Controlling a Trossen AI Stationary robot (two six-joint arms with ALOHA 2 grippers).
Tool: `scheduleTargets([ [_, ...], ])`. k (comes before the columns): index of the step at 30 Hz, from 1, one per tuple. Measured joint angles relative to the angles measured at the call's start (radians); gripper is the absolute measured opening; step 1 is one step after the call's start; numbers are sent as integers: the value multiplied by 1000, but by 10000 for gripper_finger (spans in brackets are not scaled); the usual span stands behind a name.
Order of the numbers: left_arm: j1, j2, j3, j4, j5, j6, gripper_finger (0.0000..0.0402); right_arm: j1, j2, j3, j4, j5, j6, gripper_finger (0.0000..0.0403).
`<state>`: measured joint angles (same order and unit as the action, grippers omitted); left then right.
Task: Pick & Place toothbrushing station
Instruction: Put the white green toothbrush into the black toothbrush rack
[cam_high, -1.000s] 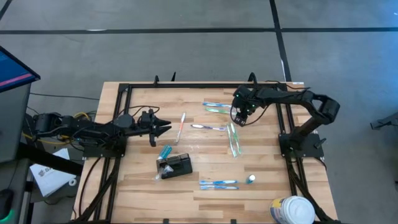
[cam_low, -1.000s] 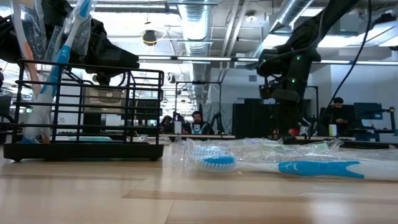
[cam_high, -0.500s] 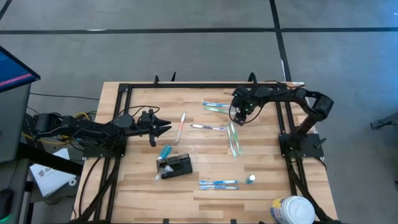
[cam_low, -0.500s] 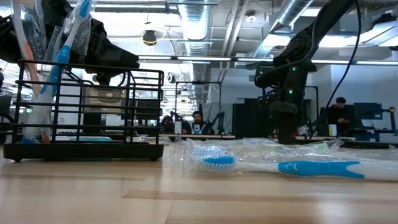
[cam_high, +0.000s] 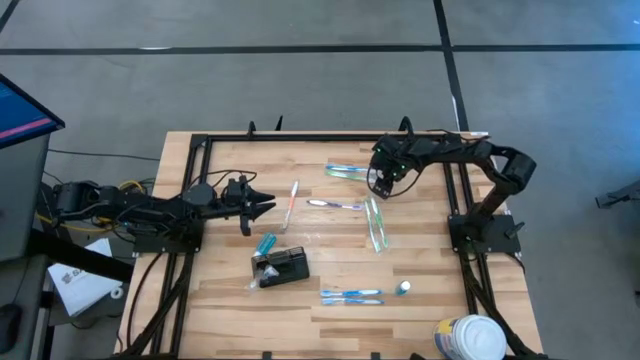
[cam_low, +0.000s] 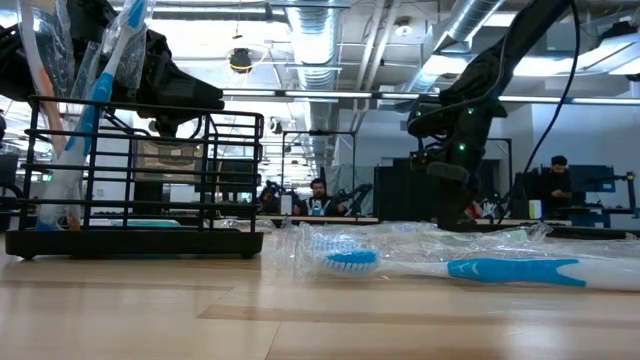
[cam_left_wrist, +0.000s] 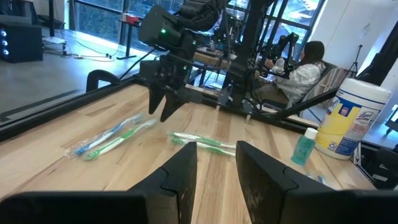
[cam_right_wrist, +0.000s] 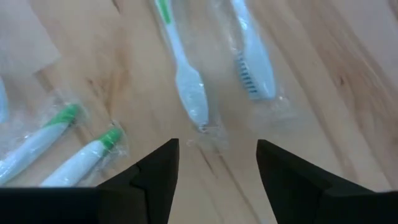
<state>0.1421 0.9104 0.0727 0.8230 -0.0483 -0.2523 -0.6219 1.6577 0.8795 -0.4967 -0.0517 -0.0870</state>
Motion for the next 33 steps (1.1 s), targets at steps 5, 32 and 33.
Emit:
scheduleTargets([
  [5, 0, 0, 0, 0, 0, 0, 106, 28, 0, 0, 13, 0, -2, 199],
  [32, 0, 0, 0, 0, -3, 0, 106, 39, 0, 0, 14, 0, -2, 24],
  [33, 0, 0, 0, 0, -3, 0, 106, 39, 0, 0, 11, 0, -2, 12],
])
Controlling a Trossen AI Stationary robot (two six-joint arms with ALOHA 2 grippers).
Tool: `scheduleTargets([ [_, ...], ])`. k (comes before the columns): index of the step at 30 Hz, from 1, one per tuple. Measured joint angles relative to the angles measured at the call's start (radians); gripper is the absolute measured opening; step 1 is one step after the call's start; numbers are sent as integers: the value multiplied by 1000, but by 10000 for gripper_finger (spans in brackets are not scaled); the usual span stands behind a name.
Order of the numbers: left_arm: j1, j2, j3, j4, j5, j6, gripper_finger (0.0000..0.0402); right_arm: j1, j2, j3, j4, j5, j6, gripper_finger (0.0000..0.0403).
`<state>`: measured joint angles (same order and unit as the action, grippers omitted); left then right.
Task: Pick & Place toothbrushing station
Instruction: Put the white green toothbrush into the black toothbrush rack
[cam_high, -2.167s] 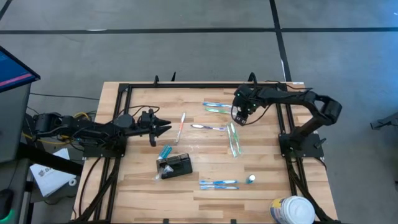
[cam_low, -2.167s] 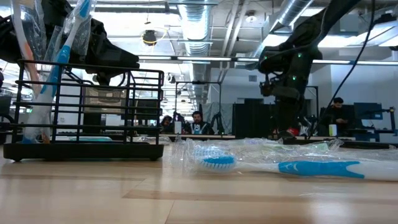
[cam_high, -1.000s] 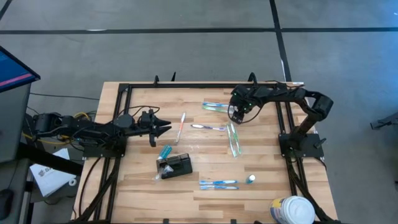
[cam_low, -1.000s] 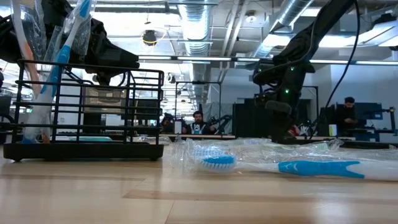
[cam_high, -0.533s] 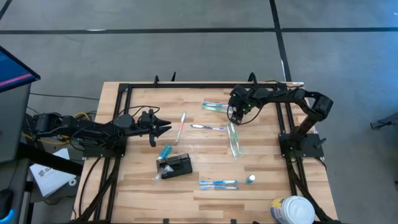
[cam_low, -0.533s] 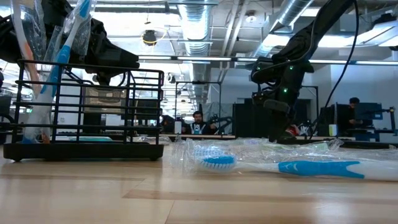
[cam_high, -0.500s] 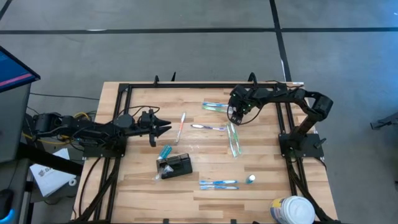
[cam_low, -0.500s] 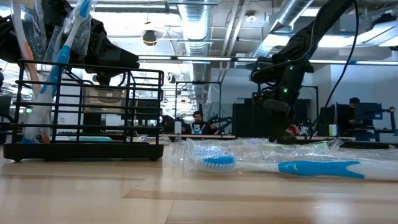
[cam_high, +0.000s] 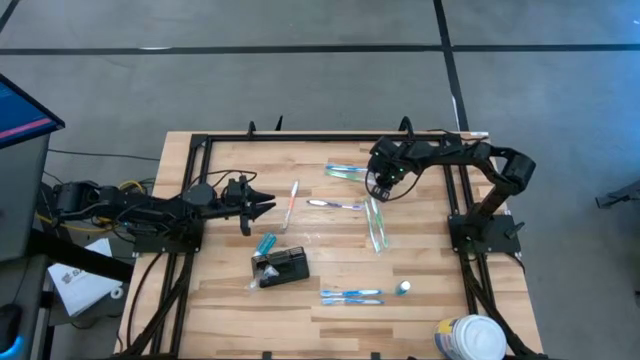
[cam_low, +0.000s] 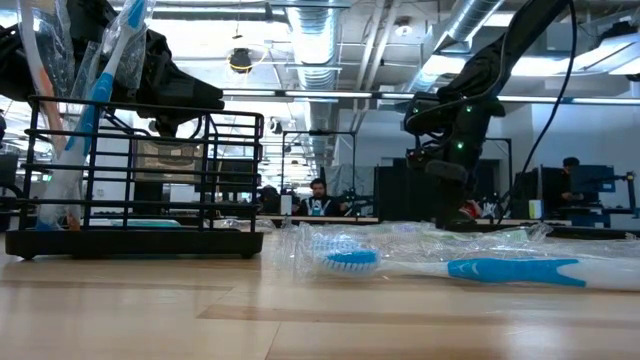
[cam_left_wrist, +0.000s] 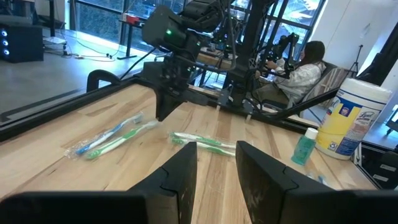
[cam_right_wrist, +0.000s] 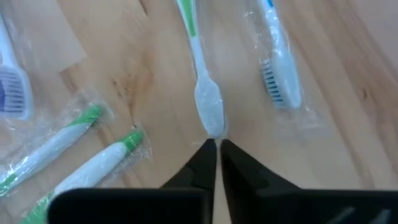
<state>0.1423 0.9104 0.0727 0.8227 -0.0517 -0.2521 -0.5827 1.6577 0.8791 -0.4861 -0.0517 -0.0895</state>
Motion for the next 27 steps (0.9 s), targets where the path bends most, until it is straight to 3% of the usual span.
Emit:
scheduleTargets([
  [16, 0, 0, 0, 7, 0, 0, 106, 53, -3, 9, -43, 27, -19, 0],
  [27, 0, 0, 0, 12, -5, 0, 106, 116, -3, 185, -208, 34, -45, 0],
])
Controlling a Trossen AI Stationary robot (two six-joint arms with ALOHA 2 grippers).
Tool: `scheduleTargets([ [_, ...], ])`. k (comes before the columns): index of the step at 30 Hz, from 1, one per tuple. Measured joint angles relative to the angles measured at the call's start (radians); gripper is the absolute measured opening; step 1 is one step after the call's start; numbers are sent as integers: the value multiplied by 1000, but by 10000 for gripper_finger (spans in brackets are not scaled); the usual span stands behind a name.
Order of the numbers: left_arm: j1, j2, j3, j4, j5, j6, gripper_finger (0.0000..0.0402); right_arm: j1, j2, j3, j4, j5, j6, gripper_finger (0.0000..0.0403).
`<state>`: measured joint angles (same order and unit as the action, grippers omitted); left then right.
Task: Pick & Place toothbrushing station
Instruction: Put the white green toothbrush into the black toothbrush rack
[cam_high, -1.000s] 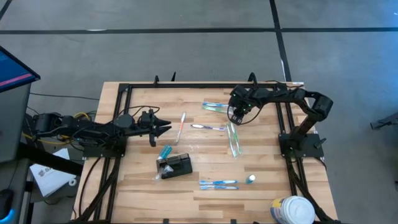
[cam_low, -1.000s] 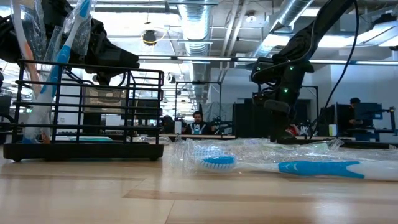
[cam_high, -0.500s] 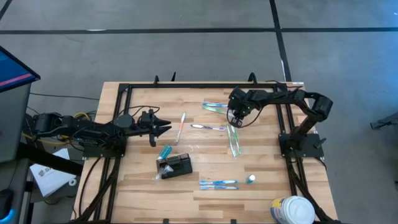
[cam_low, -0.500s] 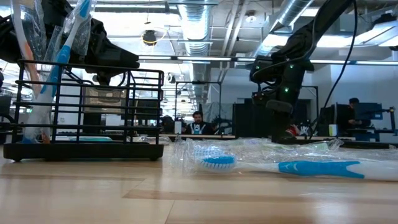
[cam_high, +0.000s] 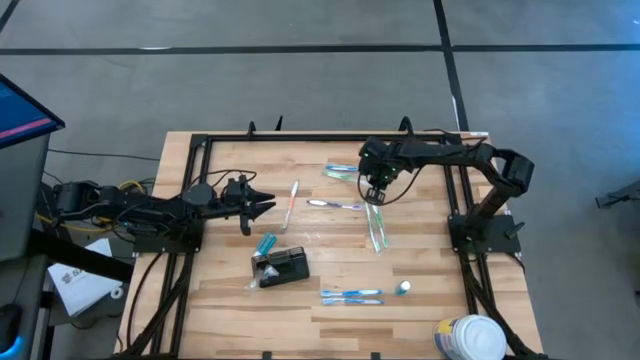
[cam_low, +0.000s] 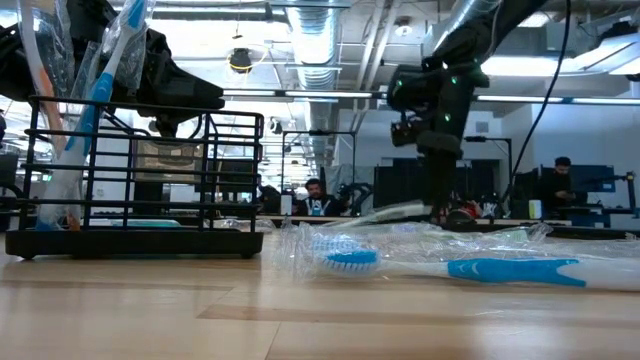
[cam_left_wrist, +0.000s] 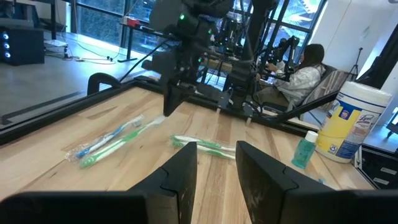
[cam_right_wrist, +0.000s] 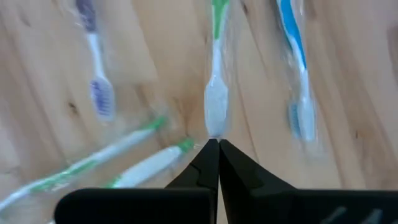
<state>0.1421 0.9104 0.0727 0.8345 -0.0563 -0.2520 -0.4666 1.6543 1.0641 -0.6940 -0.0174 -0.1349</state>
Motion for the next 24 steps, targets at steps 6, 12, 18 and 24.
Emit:
scheduleTargets([
  [6, 0, 0, 0, 0, -1, 0, 106, 64, 0, 92, -56, 68, -14, 0],
  [12, 0, 0, 0, 6, -4, 0, 106, 120, 0, 175, -75, 108, -26, 0],
  [18, 0, 0, 0, 14, -4, 0, 106, 166, 0, 270, -116, 178, -49, 0],
  [24, -11, 0, 0, 33, 4, 0, 106, 187, 0, 348, -126, 187, -60, 0],
])
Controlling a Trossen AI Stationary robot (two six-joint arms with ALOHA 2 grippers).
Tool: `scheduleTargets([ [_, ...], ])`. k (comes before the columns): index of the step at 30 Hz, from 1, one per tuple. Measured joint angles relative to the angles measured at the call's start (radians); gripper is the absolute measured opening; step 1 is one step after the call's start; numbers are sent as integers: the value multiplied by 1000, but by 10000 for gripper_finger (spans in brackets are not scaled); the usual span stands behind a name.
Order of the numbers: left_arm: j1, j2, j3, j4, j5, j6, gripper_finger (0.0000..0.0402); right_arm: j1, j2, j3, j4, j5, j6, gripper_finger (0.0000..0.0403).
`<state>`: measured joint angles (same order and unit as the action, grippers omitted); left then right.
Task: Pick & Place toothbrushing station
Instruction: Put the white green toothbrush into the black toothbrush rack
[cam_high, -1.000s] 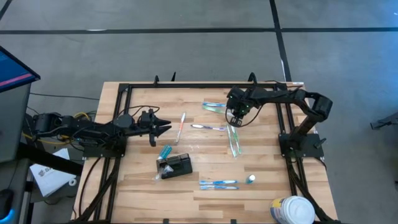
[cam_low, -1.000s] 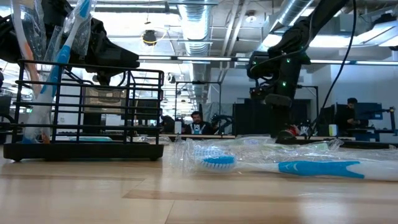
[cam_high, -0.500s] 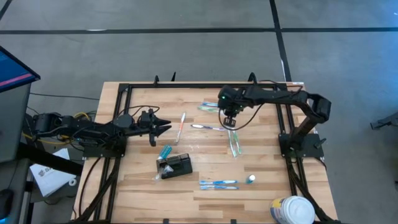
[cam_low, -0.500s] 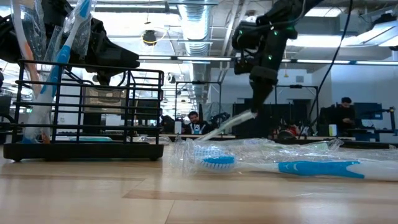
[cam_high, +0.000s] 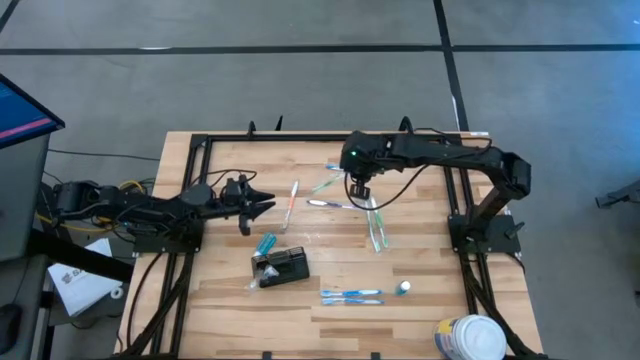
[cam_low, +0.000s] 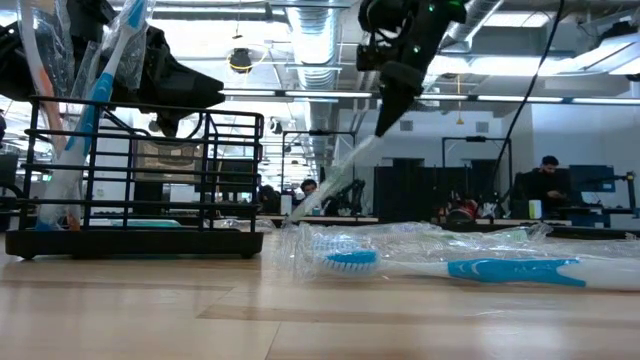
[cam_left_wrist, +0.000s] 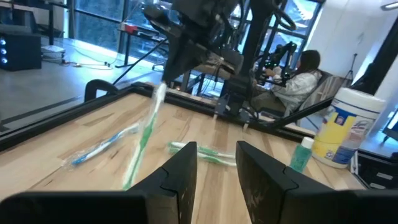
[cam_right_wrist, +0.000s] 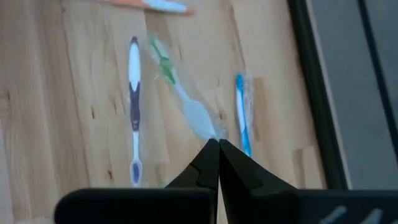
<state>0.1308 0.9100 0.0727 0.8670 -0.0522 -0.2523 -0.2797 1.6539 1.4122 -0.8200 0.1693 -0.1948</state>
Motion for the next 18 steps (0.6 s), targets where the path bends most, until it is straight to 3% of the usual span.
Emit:
scheduleTargets([
  [13, -30, 0, 39, 93, 4, -85, 106, 63, 0, 113, -15, 24, -43, 0],
  [18, -29, 0, 89, 92, 61, -102, 106, 109, 0, 160, -35, 87, -68, 0],
])
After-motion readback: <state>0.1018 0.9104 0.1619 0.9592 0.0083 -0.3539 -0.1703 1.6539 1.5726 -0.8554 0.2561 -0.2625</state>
